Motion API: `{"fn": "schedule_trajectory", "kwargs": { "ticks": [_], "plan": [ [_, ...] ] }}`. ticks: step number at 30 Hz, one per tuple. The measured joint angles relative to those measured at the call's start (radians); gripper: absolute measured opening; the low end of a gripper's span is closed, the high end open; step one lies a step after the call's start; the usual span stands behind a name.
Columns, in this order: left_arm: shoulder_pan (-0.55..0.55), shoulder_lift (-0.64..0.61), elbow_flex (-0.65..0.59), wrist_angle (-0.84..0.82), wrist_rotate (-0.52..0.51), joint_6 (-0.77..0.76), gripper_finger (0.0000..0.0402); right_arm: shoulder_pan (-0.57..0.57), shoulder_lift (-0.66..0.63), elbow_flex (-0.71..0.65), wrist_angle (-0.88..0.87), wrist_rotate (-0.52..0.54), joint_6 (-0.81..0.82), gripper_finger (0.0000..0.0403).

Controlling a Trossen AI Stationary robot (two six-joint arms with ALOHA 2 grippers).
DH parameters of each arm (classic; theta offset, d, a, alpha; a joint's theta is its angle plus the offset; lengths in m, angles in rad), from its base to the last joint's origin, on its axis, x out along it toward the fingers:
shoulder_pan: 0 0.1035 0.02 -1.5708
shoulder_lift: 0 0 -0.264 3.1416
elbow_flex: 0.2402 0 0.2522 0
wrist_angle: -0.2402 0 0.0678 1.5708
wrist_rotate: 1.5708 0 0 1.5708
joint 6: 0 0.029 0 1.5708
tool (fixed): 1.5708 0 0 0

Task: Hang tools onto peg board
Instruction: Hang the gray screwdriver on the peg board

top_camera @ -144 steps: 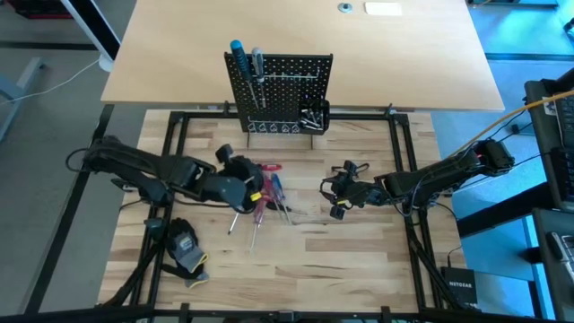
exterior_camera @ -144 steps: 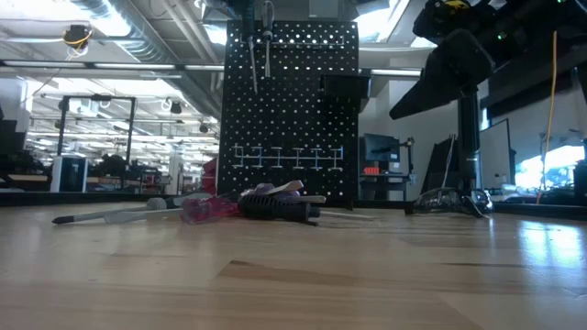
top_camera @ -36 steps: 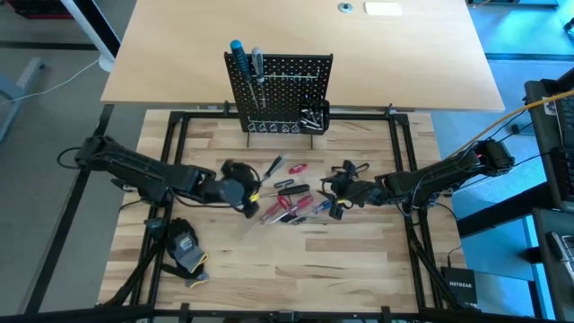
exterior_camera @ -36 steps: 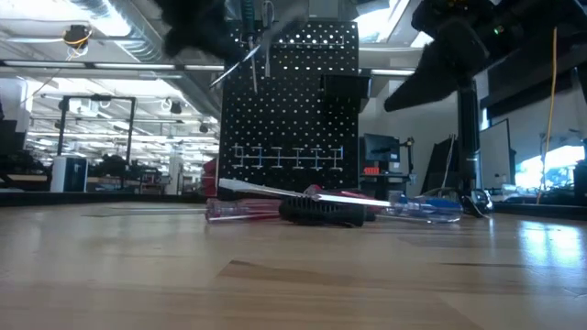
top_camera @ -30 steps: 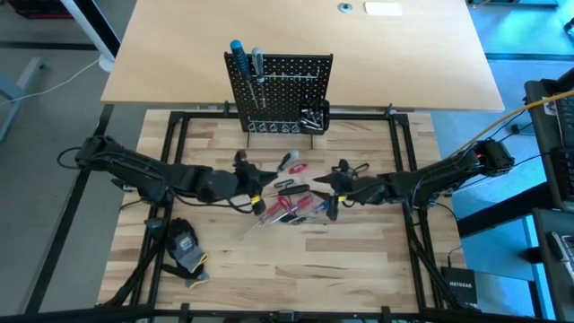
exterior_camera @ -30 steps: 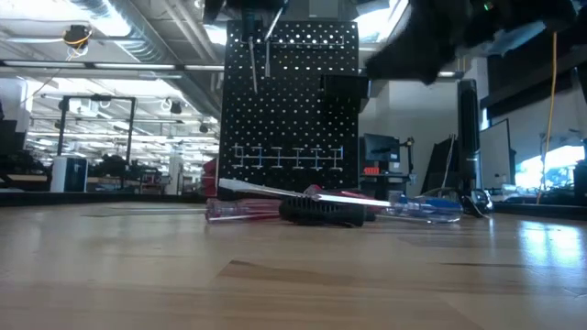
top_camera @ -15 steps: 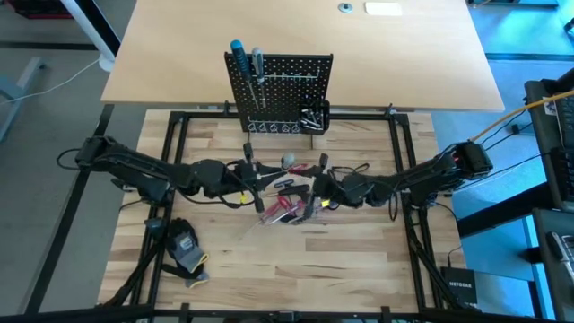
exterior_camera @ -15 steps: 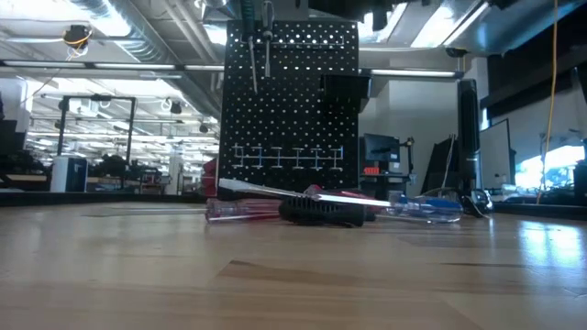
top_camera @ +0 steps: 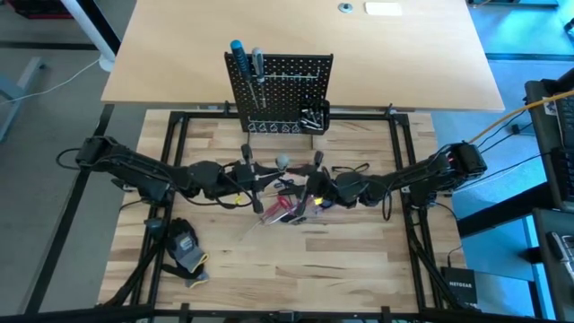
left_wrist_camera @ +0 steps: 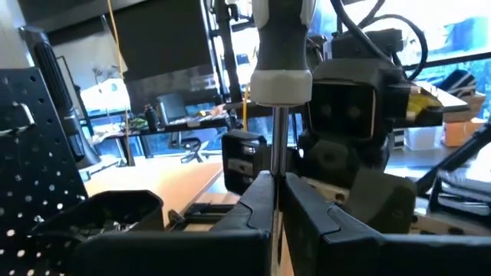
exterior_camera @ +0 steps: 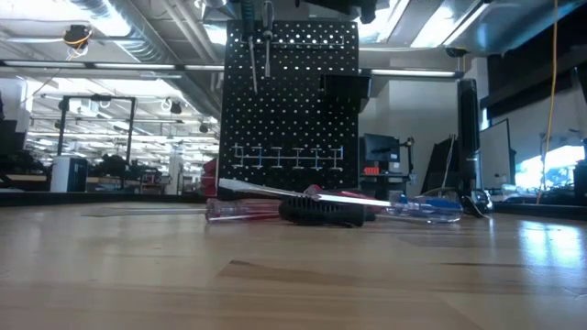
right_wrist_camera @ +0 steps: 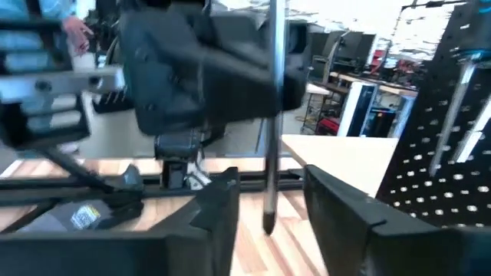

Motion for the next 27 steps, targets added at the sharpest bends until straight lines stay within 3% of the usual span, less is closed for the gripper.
{"fn": "schedule_trajectory", "kwargs": {
  "ticks": [10, 21, 27],
  "plan": [
    [0.0, -0.002, 0.0, -0.016, -0.002, -0.004, 0.0005, 0.0, 0.011, 0.005, 0.03, -0.007, -0.076, 0.0017],
    [0.0, -0.002, 0.001, -0.022, -0.002, -0.023, 0.0008, 0.0, 0.009, 0.005, 0.026, 0.003, -0.1, 0.0012],
    [0.0, -0.017, 0.001, -0.039, -0.01, -0.023, 0.0062, -0.014, 0.008, 0.026, 0.005, 0.016, -0.105, 0.0013]
  ]
}}
